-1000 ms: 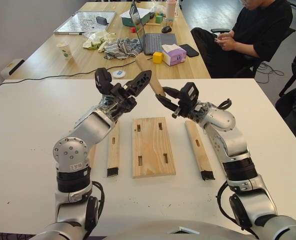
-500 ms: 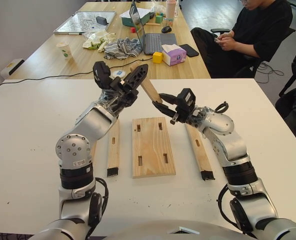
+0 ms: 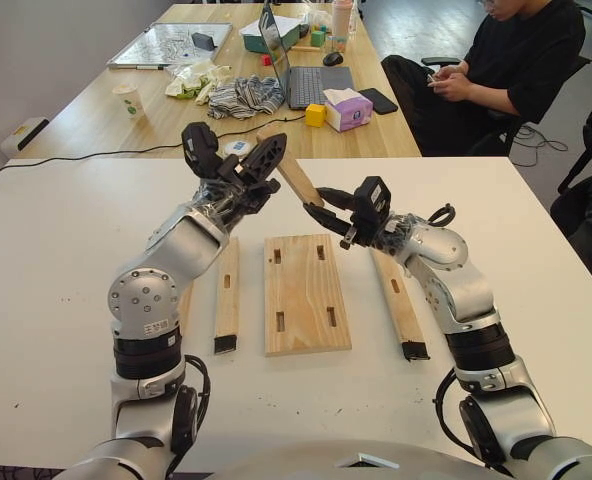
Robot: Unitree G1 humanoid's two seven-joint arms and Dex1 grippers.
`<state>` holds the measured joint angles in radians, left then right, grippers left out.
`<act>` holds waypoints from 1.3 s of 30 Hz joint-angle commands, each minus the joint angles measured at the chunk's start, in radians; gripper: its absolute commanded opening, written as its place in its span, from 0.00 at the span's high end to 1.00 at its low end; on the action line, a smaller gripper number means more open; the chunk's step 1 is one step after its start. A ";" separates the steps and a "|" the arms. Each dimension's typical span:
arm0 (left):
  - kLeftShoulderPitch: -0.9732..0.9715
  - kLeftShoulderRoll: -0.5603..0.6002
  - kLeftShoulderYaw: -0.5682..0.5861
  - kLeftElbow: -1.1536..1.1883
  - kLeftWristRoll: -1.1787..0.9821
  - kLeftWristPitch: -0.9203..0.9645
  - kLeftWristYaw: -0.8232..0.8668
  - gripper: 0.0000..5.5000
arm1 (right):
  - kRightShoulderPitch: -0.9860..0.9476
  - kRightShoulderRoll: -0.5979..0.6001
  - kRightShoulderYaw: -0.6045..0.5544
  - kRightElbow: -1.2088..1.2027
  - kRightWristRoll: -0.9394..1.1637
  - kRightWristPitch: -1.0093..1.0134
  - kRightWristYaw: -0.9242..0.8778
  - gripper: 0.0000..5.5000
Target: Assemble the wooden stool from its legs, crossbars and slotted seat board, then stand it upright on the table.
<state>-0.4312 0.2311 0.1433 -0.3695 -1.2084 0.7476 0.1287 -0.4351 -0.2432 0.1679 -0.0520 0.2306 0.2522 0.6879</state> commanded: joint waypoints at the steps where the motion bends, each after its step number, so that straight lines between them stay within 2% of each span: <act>1: 0.015 0.026 -0.021 -0.014 0.079 0.005 -0.017 0.93 | 0.004 0.005 -0.002 -0.007 0.009 0.020 -0.008 0.61; 4: 0.041 0.041 0.004 0.020 0.148 -0.019 -0.024 0.93 | 0.026 -0.037 0.017 0.007 -0.028 -0.003 0.011 0.54; 7: 0.091 0.078 0.025 0.017 0.258 -0.049 -0.025 0.93 | 0.024 -0.064 0.010 0.035 -0.033 -0.022 0.046 0.54; 11: 0.233 0.162 0.057 0.012 0.447 -0.093 -0.044 0.93 | 0.087 -0.163 -0.051 0.090 -0.083 -0.103 0.039 0.54; 16: 0.338 0.100 0.088 -0.012 0.478 -0.089 -0.030 0.93 | 0.063 -0.171 -0.102 0.161 -0.102 -0.142 -0.019 0.54; 24: 0.422 0.046 0.129 -0.070 0.475 -0.055 -0.008 0.93 | 0.072 -0.175 -0.093 0.185 -0.118 -0.161 -0.013 0.54; 39: 0.466 -0.023 0.143 -0.027 0.548 -0.082 -0.019 0.93 | 0.075 -0.183 -0.082 0.182 -0.124 -0.159 0.002 0.54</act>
<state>0.0257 0.2235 0.2820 -0.4220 -0.6754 0.6613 0.1100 -0.3600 -0.4085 0.0797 0.1340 0.1172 0.0919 0.6753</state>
